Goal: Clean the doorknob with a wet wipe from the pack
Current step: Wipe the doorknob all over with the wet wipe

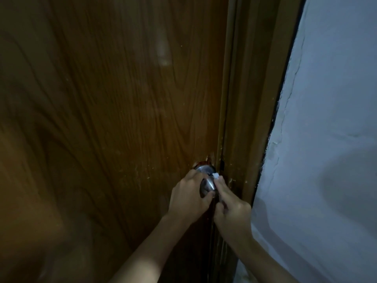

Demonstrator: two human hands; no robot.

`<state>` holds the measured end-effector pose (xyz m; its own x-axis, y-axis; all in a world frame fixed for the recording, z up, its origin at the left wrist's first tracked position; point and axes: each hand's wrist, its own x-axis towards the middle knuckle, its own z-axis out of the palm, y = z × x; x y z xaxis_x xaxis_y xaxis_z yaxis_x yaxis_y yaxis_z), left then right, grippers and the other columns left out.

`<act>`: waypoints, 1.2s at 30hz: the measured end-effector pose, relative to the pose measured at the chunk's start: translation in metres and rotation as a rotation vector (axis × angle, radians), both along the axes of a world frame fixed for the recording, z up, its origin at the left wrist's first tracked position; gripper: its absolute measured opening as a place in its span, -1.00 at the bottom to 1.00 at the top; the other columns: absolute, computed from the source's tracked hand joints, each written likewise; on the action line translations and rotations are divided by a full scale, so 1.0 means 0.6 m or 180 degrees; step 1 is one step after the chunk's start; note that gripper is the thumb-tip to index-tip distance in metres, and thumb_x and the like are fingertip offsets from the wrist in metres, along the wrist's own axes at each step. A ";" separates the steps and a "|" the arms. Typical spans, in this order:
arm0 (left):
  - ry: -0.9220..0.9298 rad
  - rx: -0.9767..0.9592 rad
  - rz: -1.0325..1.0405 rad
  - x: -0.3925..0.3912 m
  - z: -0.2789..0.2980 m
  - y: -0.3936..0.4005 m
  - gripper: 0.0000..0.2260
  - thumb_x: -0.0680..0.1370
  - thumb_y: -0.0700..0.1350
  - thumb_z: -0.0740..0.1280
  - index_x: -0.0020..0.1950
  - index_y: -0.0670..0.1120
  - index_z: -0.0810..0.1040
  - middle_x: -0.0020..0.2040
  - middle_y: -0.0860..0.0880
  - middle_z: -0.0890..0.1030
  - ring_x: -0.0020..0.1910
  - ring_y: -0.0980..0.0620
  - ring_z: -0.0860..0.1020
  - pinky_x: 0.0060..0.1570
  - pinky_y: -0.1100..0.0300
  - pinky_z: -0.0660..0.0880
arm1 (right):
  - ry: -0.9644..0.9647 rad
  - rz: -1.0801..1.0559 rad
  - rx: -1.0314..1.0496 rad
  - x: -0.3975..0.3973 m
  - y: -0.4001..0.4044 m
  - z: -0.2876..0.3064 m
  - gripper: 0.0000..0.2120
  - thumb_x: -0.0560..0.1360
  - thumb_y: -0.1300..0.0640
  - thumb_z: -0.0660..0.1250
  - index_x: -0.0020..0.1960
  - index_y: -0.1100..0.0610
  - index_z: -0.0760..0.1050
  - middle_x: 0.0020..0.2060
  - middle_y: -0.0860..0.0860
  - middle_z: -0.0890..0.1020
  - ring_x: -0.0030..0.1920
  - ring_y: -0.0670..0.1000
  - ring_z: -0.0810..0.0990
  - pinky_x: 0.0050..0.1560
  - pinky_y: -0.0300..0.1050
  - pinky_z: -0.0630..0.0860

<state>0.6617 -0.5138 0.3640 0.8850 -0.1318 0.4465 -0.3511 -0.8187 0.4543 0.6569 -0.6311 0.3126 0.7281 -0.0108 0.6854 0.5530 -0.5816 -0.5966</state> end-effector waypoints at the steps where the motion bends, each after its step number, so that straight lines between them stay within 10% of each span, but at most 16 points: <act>1: -0.0009 0.0003 0.0001 0.001 0.000 0.000 -0.63 0.44 -0.01 0.37 0.22 0.00 0.42 0.18 0.04 0.48 0.07 0.15 0.47 -0.02 0.35 0.40 | 0.0081 -0.0037 0.0050 0.002 -0.002 0.000 -0.53 0.42 0.42 0.21 0.31 0.20 0.35 0.22 0.08 0.53 0.21 -0.11 0.49 0.17 -0.51 0.36; 15: -0.0031 -0.0026 -0.0032 0.001 -0.002 0.002 -0.65 0.45 -0.04 0.36 0.21 0.01 0.43 0.15 0.03 0.49 0.01 0.15 0.48 -0.05 0.33 0.44 | -0.0138 0.0177 0.0072 0.011 0.004 0.011 -0.59 0.40 0.46 0.29 0.23 0.26 0.46 0.17 0.06 0.55 0.24 -0.05 0.49 0.24 -0.45 0.32; 20: -0.0015 -0.0064 0.0030 0.001 -0.002 0.001 -0.63 0.42 -0.02 0.40 0.20 0.00 0.44 0.14 0.03 0.49 0.01 0.11 0.50 -0.01 0.21 0.52 | 0.0534 -0.0089 0.0335 0.016 -0.008 -0.003 -0.59 0.49 0.31 0.26 0.33 0.17 0.35 0.04 0.04 0.63 -0.05 -0.17 0.53 -0.19 -0.67 0.33; 23: -0.0006 -0.0034 0.0055 0.002 -0.003 0.001 -0.61 0.42 -0.01 0.40 0.21 0.02 0.43 0.14 0.05 0.48 -0.09 0.16 0.45 -0.07 0.27 0.49 | 0.0163 -0.0163 0.0071 0.002 -0.008 -0.017 -0.63 0.52 0.22 0.21 0.32 0.17 0.36 -0.03 0.10 0.69 -0.20 -0.23 0.59 -0.22 -0.57 0.45; 27: -0.0021 -0.0072 0.0015 0.001 -0.002 0.002 -0.63 0.43 -0.04 0.39 0.22 0.01 0.44 0.14 0.04 0.50 -0.11 0.19 0.42 -0.11 0.33 0.45 | -0.0345 0.0245 -0.0063 0.002 -0.005 -0.014 -0.62 0.54 0.17 0.15 0.34 0.26 0.30 0.18 0.10 0.55 0.14 -0.02 0.58 0.11 -0.20 0.53; 36: 0.0010 -0.0205 0.0081 0.000 -0.001 -0.002 -0.60 0.40 -0.04 0.42 0.21 -0.01 0.46 0.15 0.03 0.51 0.02 0.11 0.50 0.01 0.22 0.51 | 0.0281 -0.0072 0.0263 0.012 -0.017 0.008 -0.61 0.47 0.34 0.29 0.29 0.19 0.41 -0.11 0.12 0.70 -0.23 -0.23 0.56 -0.28 -0.65 0.36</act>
